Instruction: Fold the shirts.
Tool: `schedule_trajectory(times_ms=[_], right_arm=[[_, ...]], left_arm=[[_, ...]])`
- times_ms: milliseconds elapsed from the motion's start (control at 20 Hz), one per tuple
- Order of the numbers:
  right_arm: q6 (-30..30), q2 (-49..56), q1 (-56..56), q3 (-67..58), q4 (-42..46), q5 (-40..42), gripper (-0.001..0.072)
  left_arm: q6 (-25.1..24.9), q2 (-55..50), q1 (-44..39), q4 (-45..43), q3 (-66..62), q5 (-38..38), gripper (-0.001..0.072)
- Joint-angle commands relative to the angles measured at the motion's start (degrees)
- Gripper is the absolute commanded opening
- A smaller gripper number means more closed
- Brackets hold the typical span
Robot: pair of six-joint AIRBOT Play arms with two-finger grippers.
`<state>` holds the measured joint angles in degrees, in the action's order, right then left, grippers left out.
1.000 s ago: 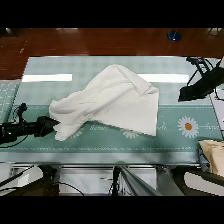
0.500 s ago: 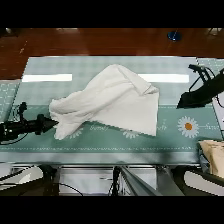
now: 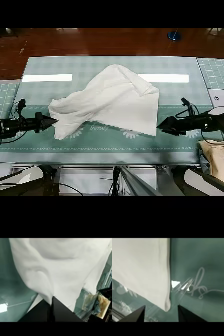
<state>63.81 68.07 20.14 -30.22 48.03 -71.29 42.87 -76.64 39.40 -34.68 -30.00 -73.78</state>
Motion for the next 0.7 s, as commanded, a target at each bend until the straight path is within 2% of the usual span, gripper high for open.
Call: schedule_trajectory(times_ms=[0, 200, 300, 400, 450, 500, 650], right_arm=[[-2.14, -0.37, 0.28, 6.58, -4.39, 6.05, 0.0492], [-2.36, -0.37, 0.00, 8.09, -6.84, 8.57, 0.0489], [-2.10, -0.37, -3.06, 8.20, -7.67, 10.27, 0.0441], [-0.11, -0.37, -8.48, 8.20, -7.63, 13.66, 0.0318], [0.72, -0.37, -11.23, 8.20, -7.82, 16.22, 0.0184], [0.74, -0.39, -13.05, 8.17, -8.81, 17.92, 0.0019], [-4.22, -2.01, -13.77, 6.45, -15.26, 14.67, 0.0018]], left_arm=[[0.02, -0.02, -0.02, 0.02, -0.13, -0.44, 0.0026], [0.26, -0.02, -0.02, 0.07, -0.13, -0.50, 0.0026], [0.26, -0.02, -0.02, 0.24, -0.13, -0.50, 0.0025], [0.26, -0.02, -0.02, 0.26, -0.13, -0.46, 0.0026], [0.26, -0.02, -0.02, 0.57, -0.13, -0.46, 0.0026], [0.24, -0.02, -0.02, 1.57, -0.15, -0.72, 0.0026], [-0.28, 0.59, -0.02, 7.39, -2.47, -6.21, 0.0025]])
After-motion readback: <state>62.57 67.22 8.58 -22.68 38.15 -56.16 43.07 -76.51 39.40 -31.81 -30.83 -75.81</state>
